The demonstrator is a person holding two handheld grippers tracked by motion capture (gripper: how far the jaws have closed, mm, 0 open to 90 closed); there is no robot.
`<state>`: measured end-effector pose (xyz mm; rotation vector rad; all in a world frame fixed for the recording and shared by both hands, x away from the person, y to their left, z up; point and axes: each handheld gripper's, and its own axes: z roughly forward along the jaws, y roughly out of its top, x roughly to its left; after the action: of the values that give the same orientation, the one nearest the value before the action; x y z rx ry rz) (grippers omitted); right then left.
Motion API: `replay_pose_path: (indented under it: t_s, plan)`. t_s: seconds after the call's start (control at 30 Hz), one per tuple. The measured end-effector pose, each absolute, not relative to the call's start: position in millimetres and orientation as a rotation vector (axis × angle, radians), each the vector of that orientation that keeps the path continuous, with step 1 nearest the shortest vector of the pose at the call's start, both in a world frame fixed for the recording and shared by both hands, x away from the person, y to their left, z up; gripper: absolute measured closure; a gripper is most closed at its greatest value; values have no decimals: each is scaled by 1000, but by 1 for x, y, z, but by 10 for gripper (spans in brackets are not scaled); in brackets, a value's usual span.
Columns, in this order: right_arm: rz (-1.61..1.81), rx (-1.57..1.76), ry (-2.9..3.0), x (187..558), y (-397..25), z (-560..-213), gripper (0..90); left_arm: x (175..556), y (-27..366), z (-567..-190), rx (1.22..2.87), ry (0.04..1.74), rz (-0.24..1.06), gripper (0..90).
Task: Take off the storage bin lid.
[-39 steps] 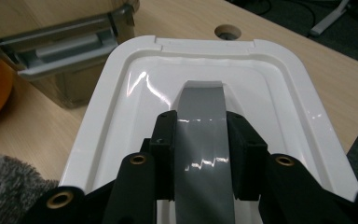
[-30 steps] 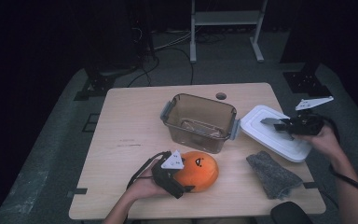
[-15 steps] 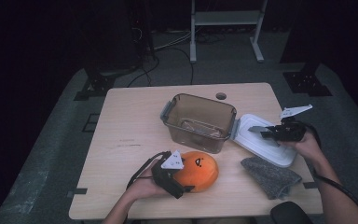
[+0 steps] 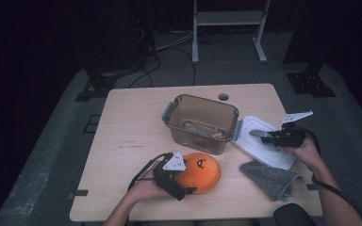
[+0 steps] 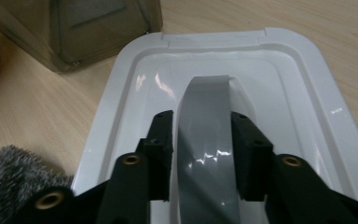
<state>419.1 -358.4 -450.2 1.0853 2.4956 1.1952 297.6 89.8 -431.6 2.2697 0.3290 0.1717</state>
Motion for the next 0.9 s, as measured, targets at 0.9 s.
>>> replay_pose_path:
  t_s: [0.9]
  plan:
    - [1349, 798, 2448, 394, -316, -358, 326, 299, 94, -425, 2258, 326, 159, 28]
